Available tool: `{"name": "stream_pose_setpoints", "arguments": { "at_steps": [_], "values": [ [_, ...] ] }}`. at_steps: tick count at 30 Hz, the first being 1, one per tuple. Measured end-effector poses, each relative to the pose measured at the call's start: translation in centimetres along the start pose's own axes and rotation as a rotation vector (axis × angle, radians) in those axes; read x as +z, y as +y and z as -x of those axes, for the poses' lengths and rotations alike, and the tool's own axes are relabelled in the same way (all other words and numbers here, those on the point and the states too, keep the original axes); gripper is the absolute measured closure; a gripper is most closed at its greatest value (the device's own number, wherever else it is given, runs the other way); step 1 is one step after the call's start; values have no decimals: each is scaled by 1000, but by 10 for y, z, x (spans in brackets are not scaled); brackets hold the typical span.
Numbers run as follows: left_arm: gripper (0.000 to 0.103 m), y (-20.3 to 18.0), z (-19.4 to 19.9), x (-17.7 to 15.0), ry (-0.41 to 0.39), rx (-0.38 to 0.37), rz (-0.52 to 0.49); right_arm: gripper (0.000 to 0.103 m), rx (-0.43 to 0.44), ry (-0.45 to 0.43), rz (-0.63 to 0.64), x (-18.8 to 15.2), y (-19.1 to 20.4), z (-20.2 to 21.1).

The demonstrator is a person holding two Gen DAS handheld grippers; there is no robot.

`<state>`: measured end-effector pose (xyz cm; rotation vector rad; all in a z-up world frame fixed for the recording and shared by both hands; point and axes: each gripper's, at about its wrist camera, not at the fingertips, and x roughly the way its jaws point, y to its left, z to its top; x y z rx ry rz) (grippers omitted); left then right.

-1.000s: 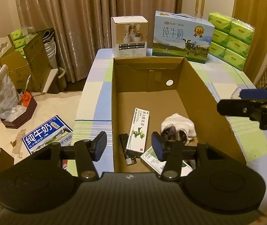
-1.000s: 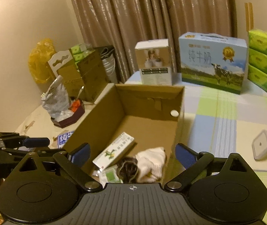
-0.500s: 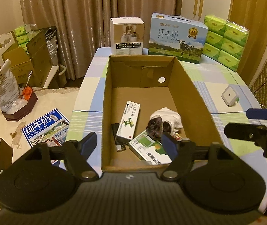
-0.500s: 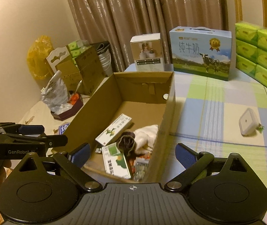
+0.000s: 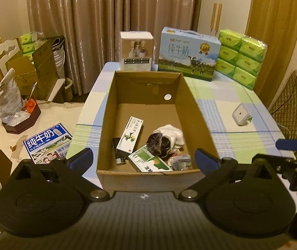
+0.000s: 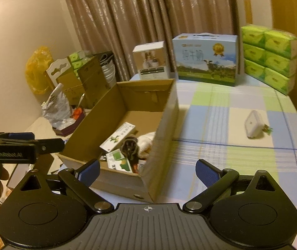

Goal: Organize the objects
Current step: 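Move both open tools toward the night light and green candy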

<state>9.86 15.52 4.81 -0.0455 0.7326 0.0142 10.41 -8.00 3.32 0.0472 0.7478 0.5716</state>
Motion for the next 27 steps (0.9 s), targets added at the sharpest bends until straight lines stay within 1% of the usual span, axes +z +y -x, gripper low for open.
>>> {"name": "stream_pose_setpoints", "arguments": {
  "at_steps": [9, 16, 27],
  "values": [
    [1, -29, 13, 0, -17, -28, -35, 6, -61, -34, -54, -10, -33, 32],
    [1, -57, 13, -1, -11, -72, -61, 6, -111, -55, -84, -15, -58, 57],
    [1, -98, 19, -3, -14, -127, -113, 6, -159, -93, -119, -21, -84, 93]
  ]
}}
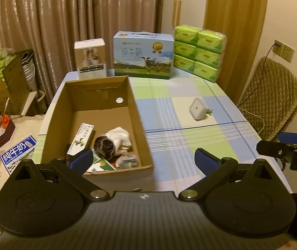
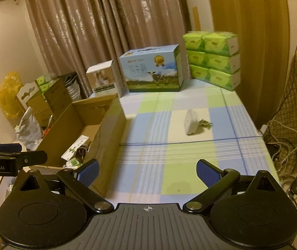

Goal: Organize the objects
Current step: 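Move both open tools toward the night light and green candy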

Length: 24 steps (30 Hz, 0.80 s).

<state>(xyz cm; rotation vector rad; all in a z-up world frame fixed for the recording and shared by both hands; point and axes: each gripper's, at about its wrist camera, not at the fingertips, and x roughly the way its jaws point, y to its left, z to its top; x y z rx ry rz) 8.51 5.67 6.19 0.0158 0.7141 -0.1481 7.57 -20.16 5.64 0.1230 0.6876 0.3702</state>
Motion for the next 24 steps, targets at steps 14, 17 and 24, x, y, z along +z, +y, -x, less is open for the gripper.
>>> {"name": "stream_pose_setpoints", "arguments": {
  "at_steps": [14, 17, 24],
  "values": [
    [1, -34, -14, 12, -3, -65, -53, 6, -81, -49, 5, 16, -38, 16],
    [1, -42, -28, 16, 4, -82, -62, 6, -91, -41, 17, 23, -52, 7],
    [1, -76, -85, 31, 44, -117, -149, 6, -106, -7, 88, 40, -92, -25]
  ]
}}
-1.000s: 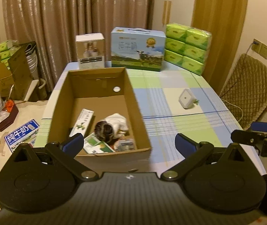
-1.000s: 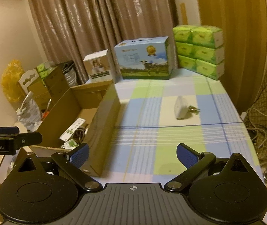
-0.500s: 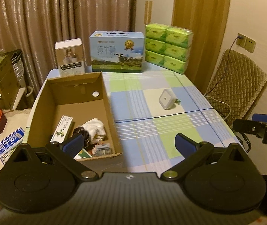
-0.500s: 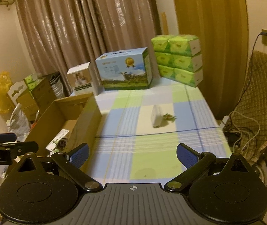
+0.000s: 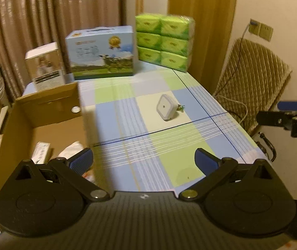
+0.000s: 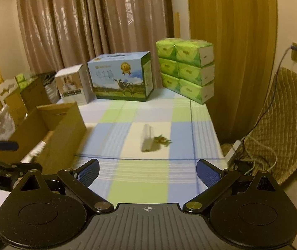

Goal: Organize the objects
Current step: 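Move both open tools toward the night light and green candy, then grasp the white night light with the left tool while the right tool grasps the green candy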

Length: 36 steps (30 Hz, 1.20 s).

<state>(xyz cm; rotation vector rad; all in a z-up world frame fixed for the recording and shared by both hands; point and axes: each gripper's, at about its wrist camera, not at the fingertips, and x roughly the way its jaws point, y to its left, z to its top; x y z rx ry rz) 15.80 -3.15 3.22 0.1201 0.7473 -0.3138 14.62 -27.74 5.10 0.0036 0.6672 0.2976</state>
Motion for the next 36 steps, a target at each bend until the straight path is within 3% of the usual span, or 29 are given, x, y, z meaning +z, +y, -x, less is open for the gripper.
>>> {"name": "stream_pose_setpoints", "arguments": {
  "at_steps": [4, 7, 12, 20, 23, 27, 36],
  "values": [
    [2, -13, -44, 15, 10, -65, -50, 6, -1, 39, 57, 4, -23, -31],
    [8, -23, -81, 25, 35, -92, -103, 7, 1, 61, 101, 1, -40, -58],
    [15, -32, -139, 42, 70, -112, -179, 23, 35, 98, 147, -2, -65, -105],
    [24, -35, -217, 65, 103, -156, -289, 37, 89, 126, 221, 0, -82, -174],
    [30, -33, -240, 73, 122, -166, -300, 41, 97, 135, 242, 2, -83, -197],
    [30, -35, -267, 80, 130, -183, -346, 47, 108, 161, 249, 2, -90, -232],
    [32, -44, -321, 83, 167, -219, -478, 49, 132, 177, 264, 0, -98, -276]
  ]
}}
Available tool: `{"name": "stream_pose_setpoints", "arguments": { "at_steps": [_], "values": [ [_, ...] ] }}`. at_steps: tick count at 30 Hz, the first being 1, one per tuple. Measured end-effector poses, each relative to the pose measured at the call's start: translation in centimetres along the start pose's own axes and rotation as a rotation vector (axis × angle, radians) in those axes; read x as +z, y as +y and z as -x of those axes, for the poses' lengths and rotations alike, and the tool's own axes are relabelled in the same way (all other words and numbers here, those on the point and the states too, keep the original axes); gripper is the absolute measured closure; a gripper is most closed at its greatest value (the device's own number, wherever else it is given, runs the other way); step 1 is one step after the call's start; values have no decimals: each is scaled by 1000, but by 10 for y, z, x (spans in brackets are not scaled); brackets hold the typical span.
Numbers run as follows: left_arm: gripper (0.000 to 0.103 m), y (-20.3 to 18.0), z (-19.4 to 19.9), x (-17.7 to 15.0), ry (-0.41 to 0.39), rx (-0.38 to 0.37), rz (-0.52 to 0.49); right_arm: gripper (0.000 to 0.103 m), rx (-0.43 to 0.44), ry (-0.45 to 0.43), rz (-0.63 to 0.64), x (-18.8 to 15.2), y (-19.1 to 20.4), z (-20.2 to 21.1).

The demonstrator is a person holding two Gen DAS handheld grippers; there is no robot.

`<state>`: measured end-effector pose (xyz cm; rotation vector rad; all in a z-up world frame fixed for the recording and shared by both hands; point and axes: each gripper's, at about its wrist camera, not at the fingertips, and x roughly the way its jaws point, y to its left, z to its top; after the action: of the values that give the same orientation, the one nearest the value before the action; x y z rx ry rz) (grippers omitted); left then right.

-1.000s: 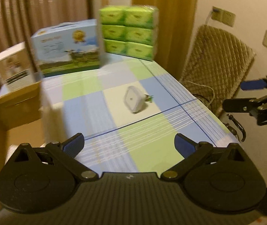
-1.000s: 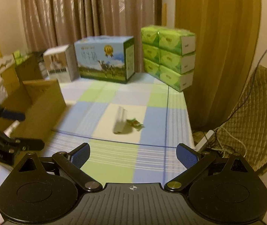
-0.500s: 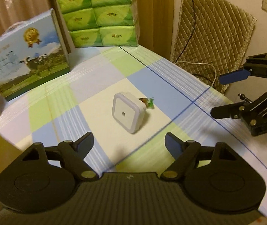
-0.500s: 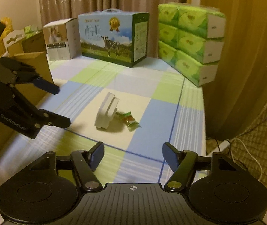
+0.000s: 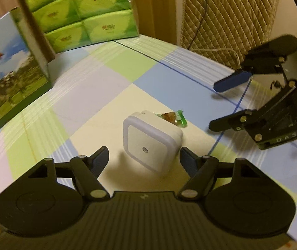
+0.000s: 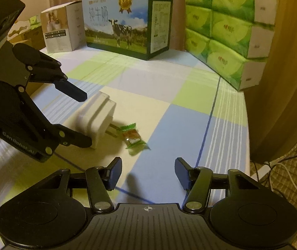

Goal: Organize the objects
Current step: 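Grasp the white night light with the left tool while the right tool grasps the green candy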

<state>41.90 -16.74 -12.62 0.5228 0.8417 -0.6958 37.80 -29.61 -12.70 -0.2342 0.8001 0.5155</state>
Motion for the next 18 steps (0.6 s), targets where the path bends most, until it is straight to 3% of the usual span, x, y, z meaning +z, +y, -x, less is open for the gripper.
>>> {"name": "stream_pose_setpoints", "arguments": {
  "at_steps": [8, 10, 14, 18],
  "values": [
    [37, 7, -19, 7, -16, -43, -37, 50, 29, -18, 26, 6, -2, -18],
    [42, 10, -23, 8, -15, -63, -21, 50, 37, -21, 37, 7, -1, -23],
    [42, 12, -22, 8, -16, -69, 5, 51, 52, -24, 64, 10, 2, -32],
    [42, 15, -15, 3, 15, -11, 67, 55, 66, -24, 94, 13, 6, -42]
  ]
}}
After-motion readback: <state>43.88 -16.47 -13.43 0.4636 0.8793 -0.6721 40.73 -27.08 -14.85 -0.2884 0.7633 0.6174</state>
